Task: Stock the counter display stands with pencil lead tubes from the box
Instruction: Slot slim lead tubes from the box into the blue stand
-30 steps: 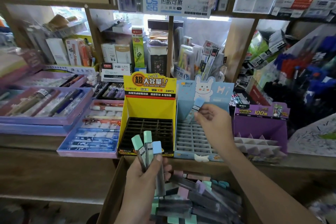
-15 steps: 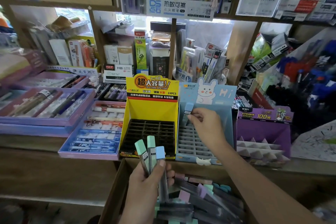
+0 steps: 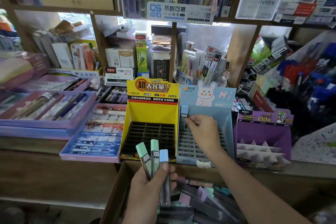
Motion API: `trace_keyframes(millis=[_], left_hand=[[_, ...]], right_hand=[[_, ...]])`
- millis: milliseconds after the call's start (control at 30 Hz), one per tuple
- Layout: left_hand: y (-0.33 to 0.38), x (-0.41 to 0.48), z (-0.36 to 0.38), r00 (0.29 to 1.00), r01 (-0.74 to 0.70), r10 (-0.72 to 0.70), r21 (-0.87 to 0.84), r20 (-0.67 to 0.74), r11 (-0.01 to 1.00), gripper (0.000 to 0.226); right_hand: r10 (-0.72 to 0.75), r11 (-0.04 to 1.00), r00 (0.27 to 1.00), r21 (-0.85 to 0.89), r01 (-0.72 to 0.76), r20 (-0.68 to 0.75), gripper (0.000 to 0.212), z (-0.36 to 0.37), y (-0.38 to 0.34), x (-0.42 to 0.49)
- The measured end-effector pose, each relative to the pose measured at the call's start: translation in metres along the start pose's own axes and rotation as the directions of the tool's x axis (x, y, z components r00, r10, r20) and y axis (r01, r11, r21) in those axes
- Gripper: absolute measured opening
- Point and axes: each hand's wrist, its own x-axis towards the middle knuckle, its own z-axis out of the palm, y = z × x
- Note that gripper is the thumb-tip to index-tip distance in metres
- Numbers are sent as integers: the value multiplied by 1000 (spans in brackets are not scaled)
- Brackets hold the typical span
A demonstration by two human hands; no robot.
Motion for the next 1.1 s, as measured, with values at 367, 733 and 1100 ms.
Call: trace_keyframes(millis=[367,733,1100], left_hand=[[2,-3,0,998,-59,59,-15,17,998,16],[3,-3,0,996,-19,17,22,87,1000,27],[1,-5,0,990,67,-72,38,120,997,20]], right_hand=[[7,904,869,368,-217,495,8,-31,-30,-46],[48,849,786,390,-357,616,14,-38,-27,-54],[39,681,814,580,-447,580,18,-64,-22,-40]])
